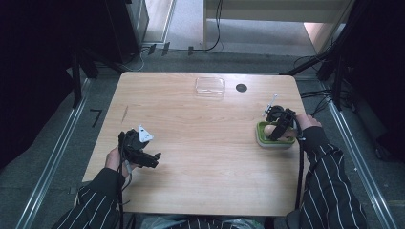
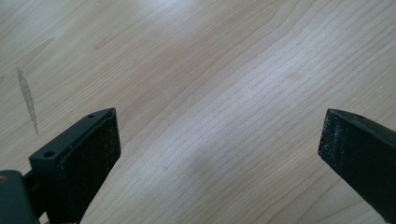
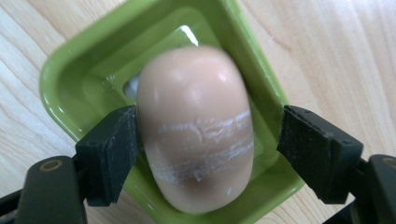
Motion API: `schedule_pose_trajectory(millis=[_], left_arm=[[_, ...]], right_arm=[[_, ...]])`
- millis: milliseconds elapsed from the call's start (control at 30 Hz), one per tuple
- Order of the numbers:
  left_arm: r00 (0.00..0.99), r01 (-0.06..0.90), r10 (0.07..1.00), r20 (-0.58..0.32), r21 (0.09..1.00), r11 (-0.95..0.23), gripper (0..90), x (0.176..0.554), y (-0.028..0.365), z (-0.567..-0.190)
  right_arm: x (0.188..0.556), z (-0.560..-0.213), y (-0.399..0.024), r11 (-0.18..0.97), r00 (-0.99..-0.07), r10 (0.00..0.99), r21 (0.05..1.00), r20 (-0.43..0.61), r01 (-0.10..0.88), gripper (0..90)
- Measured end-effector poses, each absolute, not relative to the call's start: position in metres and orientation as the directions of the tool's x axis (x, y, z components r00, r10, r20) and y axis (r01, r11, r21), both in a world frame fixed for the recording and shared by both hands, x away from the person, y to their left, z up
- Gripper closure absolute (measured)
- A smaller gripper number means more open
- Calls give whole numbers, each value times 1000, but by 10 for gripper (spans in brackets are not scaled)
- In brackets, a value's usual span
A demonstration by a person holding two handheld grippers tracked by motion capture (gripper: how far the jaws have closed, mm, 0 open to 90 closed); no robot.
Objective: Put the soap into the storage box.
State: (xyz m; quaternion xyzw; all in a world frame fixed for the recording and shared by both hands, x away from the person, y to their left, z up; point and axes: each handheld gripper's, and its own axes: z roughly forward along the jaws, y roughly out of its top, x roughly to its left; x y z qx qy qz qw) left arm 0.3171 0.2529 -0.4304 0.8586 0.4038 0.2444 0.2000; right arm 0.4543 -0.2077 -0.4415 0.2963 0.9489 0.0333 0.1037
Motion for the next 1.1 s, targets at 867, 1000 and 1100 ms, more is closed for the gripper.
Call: schedule_pose_trajectory(millis=[867,1000,1100], left_arm=[[556,590,789,261,545,-596,0,317,252,-430],[557,590,789,260,545,-596,0,317,252,-429],[557,589,789,260,546,-596,0,317,251,-429]], right_arm=[[431,-421,-184,700,-700,708,227,-97,677,41],[423,-419,-181,693,-692,714,245,-107,678,37],[416,-418,-178,683,-681,724,254,-112,684,37]])
